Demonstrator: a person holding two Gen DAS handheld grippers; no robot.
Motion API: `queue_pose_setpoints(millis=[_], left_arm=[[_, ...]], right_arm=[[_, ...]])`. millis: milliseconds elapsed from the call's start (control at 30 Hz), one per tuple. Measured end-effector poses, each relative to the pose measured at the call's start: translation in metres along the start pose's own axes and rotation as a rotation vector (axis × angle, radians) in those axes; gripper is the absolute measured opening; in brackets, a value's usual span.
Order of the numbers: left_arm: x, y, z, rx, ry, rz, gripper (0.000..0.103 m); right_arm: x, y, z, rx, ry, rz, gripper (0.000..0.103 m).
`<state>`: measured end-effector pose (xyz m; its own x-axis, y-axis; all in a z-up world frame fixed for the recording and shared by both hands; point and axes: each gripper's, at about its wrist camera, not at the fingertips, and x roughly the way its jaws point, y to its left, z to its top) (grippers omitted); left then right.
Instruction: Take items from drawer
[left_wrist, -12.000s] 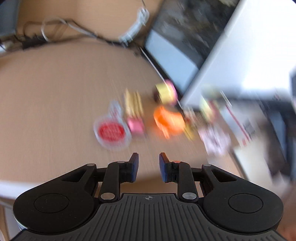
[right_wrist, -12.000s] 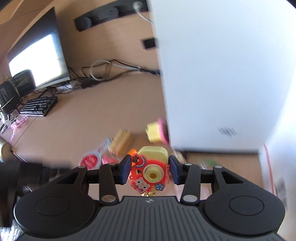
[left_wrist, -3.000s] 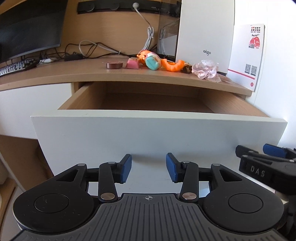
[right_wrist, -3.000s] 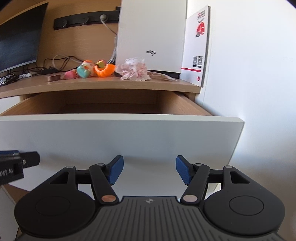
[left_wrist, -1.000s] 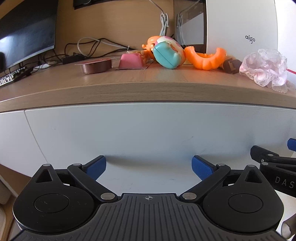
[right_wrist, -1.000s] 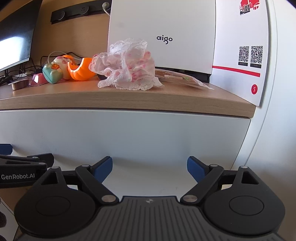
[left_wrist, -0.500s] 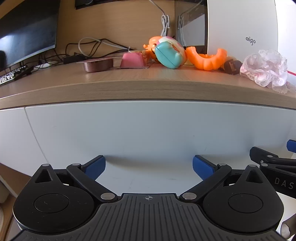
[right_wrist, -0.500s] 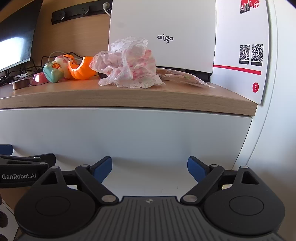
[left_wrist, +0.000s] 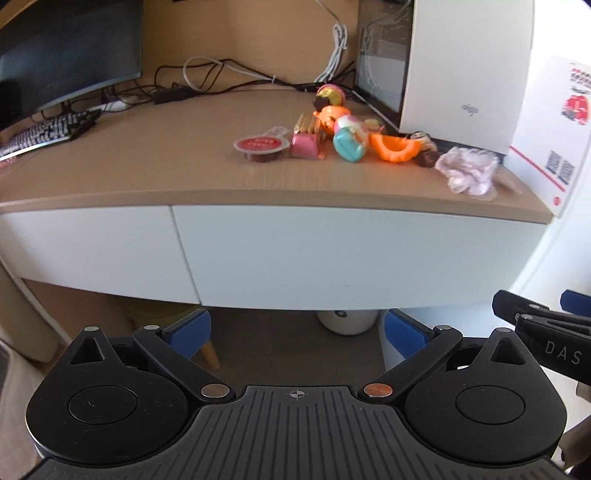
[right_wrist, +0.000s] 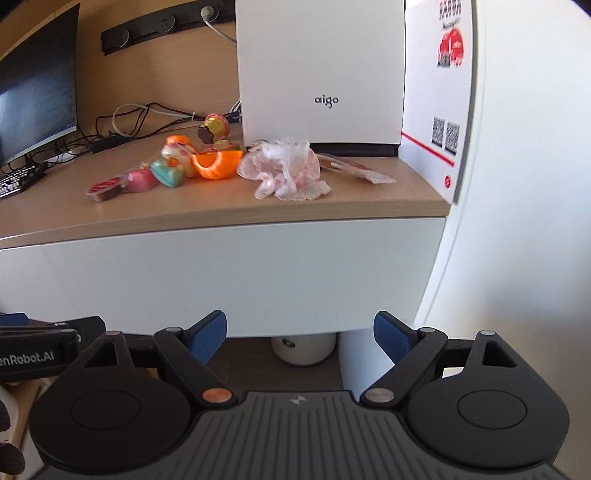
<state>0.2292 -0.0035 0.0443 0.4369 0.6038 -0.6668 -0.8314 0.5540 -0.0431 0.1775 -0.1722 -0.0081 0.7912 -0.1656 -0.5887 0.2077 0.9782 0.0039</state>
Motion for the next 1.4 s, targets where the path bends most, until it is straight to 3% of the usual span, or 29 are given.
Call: queue_pose_setpoints(millis=[200,367,500,1400], left_arm=[[-0.045,0.008,-0.001,-0.004,0.034,-0.014,0.103],[-0.076,0.012,-0.010,-0.005,0.063,-0.018,0.103],[-0.085,0.012,-0.014,0.018,0.064,-0.020,0.103],[-0.093,0.024,-0.020,0.012,0.121,-0.036,0.103]], right_arm=[[-0.062,0.006,0.005,0.001,0.013,-0.040,0.088],[-0.093,0.003,0.000,0.018,0.085,-0.047,0.088],[-0.111,0.004,-0.002,-0.002,0.078,-0.051,0.088],[-0.130,0.025,0.000,-0.044,0.126,0.007,0.088]])
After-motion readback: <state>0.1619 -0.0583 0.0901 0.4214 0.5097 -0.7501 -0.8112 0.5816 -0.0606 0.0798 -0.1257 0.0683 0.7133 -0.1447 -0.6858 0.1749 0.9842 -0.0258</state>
